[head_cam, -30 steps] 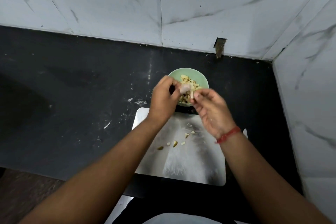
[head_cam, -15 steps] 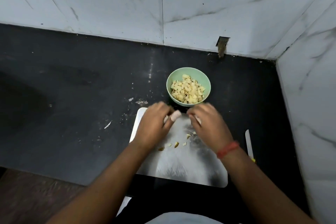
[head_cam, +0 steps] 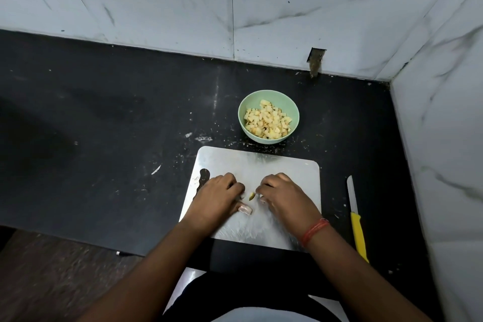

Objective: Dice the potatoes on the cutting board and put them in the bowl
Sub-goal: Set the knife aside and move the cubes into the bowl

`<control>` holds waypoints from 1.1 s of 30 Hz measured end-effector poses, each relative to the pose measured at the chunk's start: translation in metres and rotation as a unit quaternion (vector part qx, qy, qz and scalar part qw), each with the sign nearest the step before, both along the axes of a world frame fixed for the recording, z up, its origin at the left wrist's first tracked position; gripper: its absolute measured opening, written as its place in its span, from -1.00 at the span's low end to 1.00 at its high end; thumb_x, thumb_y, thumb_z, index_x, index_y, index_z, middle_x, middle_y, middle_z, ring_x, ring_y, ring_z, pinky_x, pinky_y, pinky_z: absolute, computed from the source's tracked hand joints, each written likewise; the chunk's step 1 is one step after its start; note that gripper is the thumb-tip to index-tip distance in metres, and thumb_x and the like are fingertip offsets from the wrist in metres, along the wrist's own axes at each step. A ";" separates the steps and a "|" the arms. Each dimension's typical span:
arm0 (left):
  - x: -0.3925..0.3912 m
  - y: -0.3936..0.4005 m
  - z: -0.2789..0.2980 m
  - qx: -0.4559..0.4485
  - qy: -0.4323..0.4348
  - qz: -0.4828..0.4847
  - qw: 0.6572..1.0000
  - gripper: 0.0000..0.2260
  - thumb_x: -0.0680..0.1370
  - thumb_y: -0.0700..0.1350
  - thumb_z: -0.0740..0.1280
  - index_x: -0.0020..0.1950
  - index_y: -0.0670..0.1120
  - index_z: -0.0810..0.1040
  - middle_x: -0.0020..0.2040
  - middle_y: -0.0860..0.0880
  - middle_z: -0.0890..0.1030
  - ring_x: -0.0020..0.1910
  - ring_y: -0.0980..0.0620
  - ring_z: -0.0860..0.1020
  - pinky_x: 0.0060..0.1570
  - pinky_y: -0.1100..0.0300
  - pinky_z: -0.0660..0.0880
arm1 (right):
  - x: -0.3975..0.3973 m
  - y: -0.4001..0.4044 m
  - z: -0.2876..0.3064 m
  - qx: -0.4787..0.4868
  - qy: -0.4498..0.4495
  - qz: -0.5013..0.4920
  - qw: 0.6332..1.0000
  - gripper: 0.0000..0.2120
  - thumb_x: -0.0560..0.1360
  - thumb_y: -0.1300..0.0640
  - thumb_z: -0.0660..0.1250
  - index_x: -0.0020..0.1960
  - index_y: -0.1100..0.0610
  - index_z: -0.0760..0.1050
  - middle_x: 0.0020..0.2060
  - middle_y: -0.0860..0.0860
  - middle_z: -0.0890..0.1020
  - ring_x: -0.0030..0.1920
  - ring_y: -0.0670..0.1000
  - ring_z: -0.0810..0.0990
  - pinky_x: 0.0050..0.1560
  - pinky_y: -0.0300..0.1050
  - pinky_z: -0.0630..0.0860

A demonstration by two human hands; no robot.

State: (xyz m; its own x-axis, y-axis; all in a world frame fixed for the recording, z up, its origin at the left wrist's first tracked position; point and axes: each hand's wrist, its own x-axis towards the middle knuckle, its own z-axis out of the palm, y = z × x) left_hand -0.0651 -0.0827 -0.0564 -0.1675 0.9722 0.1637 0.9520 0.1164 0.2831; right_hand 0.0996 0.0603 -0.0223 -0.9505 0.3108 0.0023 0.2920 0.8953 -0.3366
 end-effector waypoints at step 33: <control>-0.024 0.147 0.100 0.188 -0.324 0.198 0.906 -0.92 0.60 -0.07 0.43 0.02 -0.02 0.56 -0.10 0.09 0.58 -0.19 0.13 0.51 -0.11 0.05 0.52 | -0.068 0.086 0.083 -0.332 0.264 -0.317 0.848 -0.86 0.45 0.33 0.41 -0.08 0.11 0.60 -0.15 -0.01 0.67 -0.11 -0.07 0.65 -0.05 -0.21 0.59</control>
